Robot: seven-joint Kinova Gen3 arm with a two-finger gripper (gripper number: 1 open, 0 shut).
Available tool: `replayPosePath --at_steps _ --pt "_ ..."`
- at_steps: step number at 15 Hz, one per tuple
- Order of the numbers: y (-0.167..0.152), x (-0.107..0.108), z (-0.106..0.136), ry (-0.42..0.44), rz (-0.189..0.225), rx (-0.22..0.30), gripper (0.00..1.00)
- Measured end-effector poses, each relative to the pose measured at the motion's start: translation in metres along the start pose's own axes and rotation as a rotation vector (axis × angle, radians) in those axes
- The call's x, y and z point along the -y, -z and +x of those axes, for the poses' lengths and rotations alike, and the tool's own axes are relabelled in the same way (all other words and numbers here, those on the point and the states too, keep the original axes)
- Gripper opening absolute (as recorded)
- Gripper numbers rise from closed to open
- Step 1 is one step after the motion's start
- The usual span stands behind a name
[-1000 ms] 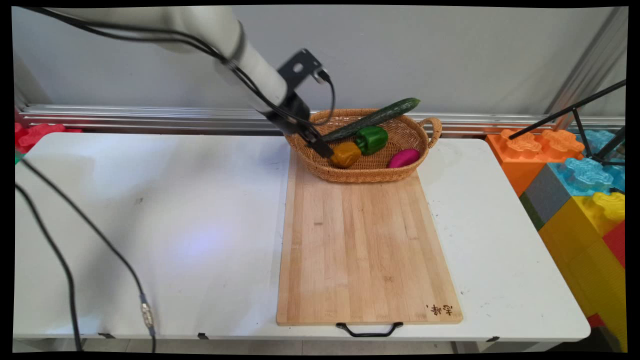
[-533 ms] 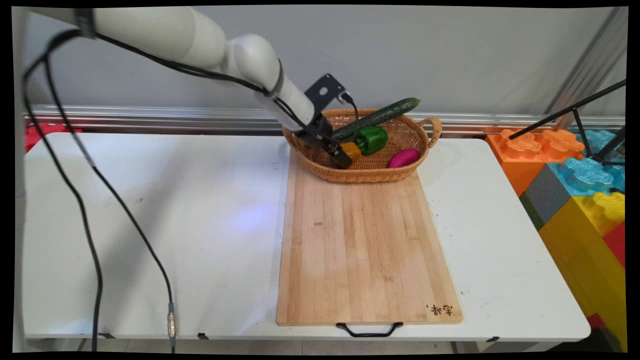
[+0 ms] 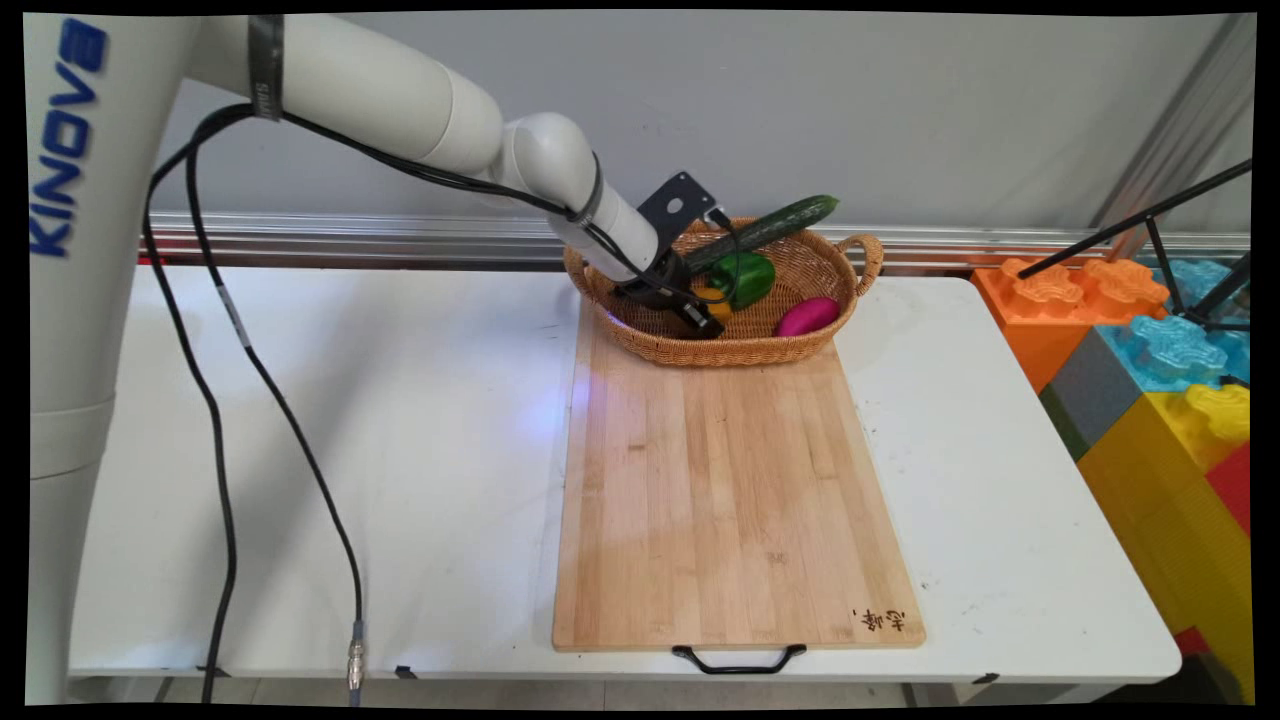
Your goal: Place the picked object on the cutting board
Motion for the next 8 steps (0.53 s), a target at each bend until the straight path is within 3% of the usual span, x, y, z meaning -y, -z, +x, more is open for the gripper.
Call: replayPosePath --at_steps 4,8 --pt "0.012 -0.01 0.015 -0.022 0.006 -0.028 0.0" --pt "0.057 -0.029 0.035 -0.067 0.016 -0.071 0.0"
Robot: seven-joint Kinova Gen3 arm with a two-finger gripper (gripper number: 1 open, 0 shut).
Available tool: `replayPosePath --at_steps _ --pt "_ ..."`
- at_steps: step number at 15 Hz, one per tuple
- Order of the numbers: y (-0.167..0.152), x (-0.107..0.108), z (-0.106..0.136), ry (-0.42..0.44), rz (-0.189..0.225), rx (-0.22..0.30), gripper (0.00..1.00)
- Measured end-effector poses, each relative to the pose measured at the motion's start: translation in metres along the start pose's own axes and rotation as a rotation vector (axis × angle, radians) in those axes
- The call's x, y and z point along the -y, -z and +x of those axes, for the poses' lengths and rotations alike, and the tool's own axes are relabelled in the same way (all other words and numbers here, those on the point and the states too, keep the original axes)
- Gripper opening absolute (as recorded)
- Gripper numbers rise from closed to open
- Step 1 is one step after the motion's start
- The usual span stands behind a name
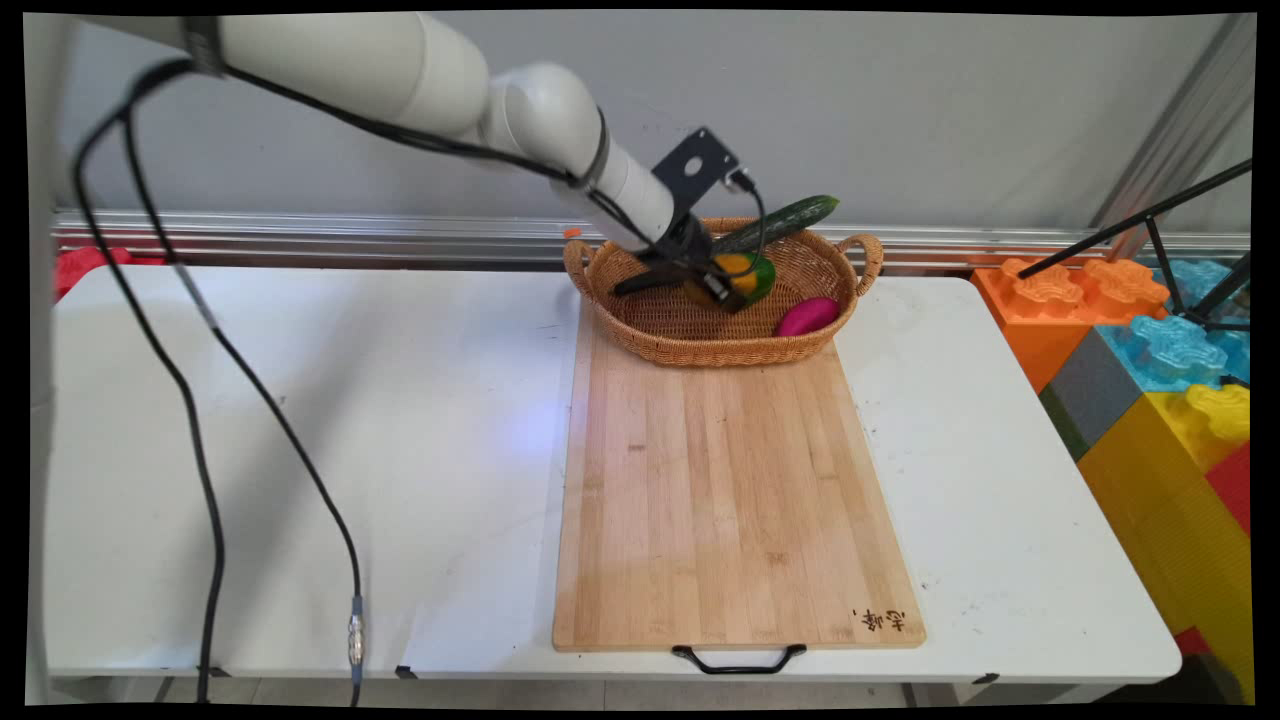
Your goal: Place the picked object on the cutting board
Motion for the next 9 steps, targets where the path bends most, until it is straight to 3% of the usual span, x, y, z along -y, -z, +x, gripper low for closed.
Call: replayPosePath --at_steps 2,5,9 --pt "0.02 -0.013 0.01 -0.013 -0.022 -0.013 0.0" --pt "0.044 -0.039 0.02 -0.027 -0.099 -0.019 0.0" --pt "0.066 -0.074 0.013 -0.057 -0.212 0.031 0.0"
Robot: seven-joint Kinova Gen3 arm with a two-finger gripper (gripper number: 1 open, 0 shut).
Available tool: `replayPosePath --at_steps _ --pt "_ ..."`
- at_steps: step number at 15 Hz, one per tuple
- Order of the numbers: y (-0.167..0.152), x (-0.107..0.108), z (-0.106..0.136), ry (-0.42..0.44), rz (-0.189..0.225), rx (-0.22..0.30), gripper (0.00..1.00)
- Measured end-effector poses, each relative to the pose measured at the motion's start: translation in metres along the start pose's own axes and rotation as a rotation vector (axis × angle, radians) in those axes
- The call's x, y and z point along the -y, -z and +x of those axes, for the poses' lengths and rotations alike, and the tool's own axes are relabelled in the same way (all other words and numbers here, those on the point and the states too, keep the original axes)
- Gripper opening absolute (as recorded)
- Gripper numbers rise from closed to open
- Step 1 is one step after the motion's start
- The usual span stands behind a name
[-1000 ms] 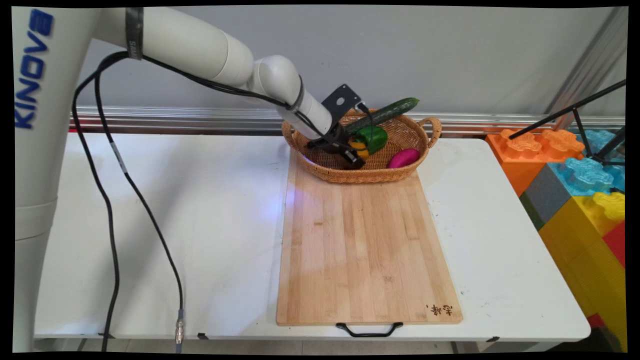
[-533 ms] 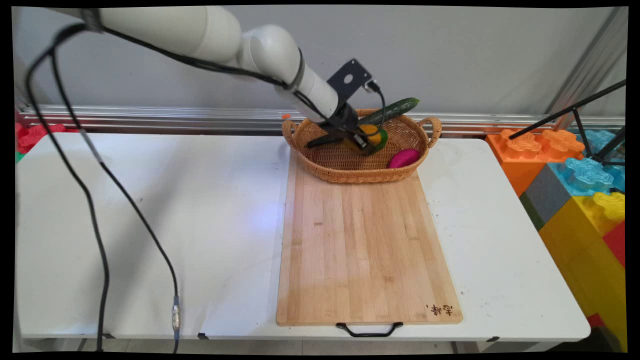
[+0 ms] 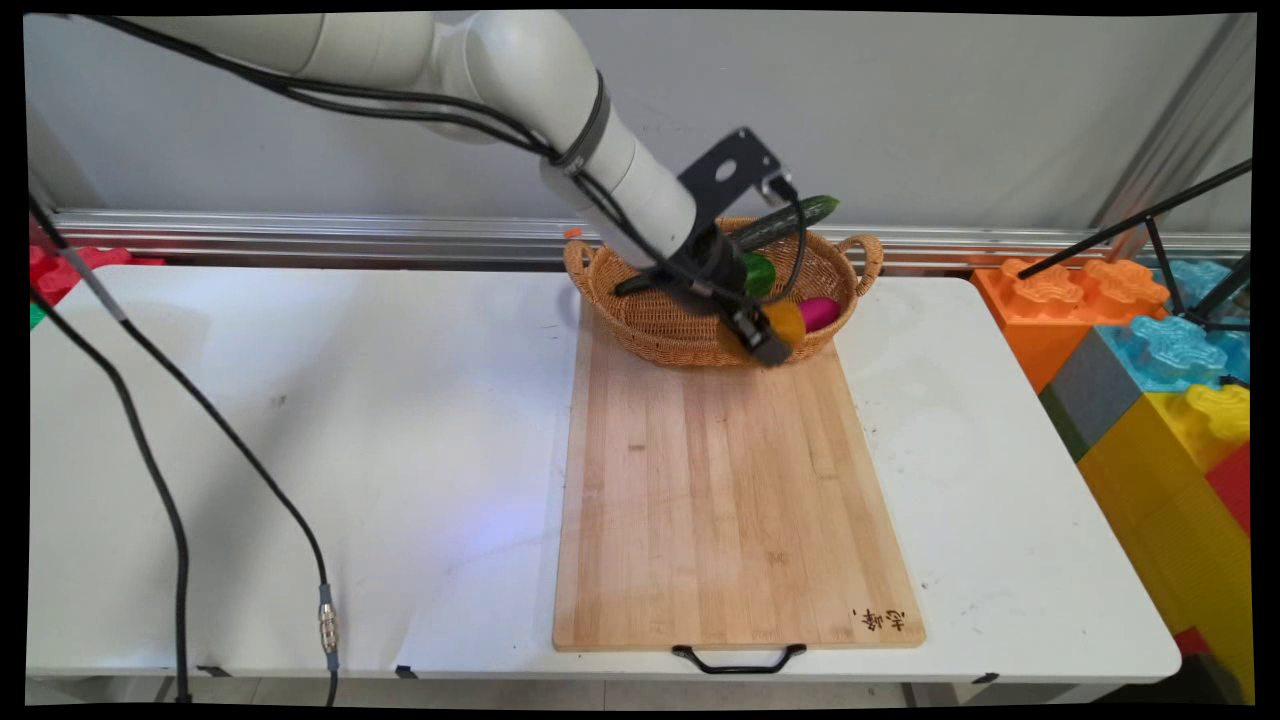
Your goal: Place the picked object on the cutting board
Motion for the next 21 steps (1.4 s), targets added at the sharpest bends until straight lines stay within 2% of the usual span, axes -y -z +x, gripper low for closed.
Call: replayPosePath --at_steps 2,4,9,18,19,21 --pt "-0.002 -0.013 -0.011 -0.016 -0.035 0.031 0.0" --pt "-0.01 -0.02 -0.02 -0.029 -0.047 0.047 0.0" --pt "-0.045 -0.03 -0.048 -0.044 -0.06 0.07 0.0" --pt "-0.08 -0.038 -0.069 -0.07 -0.064 0.068 0.0" --pt "-0.081 -0.039 -0.068 -0.074 -0.066 0.064 1.0" --pt "-0.08 -0.04 -0.065 -0.079 -0.068 0.058 1.0"
